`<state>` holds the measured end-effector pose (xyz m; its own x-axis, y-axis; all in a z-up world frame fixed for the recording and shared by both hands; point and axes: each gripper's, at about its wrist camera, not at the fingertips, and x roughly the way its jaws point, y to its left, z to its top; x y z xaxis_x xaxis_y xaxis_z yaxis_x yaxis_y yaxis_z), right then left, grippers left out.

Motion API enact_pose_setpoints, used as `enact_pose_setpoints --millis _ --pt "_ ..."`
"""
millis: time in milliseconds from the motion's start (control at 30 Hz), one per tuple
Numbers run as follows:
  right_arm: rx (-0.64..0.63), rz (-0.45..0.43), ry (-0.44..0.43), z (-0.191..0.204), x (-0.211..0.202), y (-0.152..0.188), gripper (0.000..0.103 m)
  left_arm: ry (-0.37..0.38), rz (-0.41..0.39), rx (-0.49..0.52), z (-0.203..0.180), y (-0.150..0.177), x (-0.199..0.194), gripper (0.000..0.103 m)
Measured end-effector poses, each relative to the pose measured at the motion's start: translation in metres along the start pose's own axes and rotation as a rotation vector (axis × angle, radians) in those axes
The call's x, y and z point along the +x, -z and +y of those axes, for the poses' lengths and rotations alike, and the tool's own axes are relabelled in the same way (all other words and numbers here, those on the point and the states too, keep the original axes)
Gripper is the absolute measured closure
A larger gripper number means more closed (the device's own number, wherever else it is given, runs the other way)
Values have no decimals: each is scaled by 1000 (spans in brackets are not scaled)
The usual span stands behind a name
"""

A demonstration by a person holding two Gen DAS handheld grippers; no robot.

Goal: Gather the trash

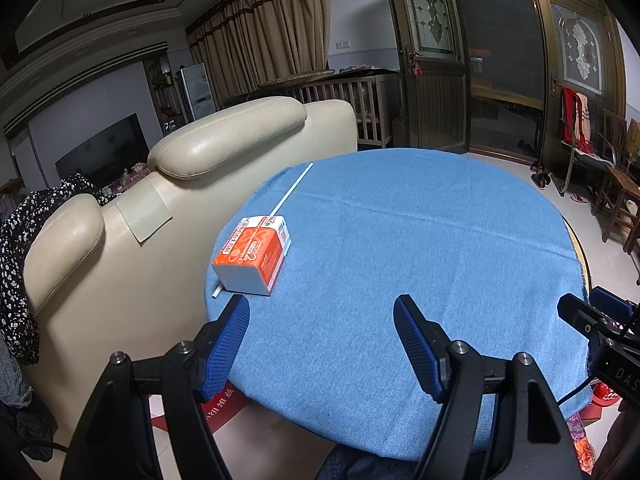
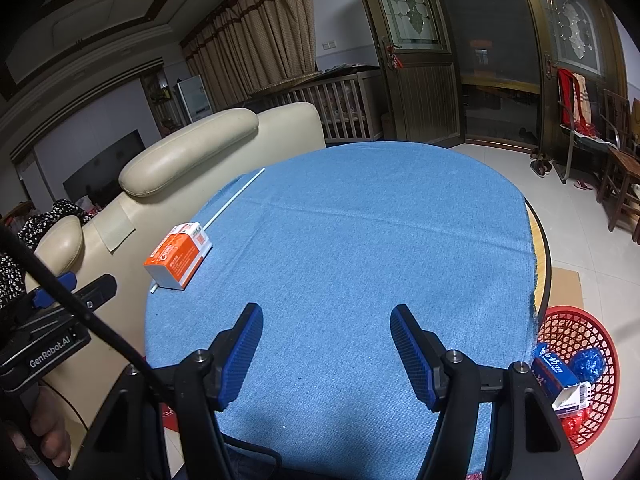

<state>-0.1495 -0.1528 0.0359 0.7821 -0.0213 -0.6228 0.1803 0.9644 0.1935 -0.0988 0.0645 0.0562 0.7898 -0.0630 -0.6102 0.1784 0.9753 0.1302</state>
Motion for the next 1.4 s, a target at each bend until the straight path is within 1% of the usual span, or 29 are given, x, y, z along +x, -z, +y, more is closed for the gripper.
enact_pose_setpoints --millis 667,1400 --pt "5 7 7 -3 3 2 33 3 16 -4 1 7 5 28" --pt "-9 6 30 -1 12 -4 33 8 26 -9 1 6 11 28"
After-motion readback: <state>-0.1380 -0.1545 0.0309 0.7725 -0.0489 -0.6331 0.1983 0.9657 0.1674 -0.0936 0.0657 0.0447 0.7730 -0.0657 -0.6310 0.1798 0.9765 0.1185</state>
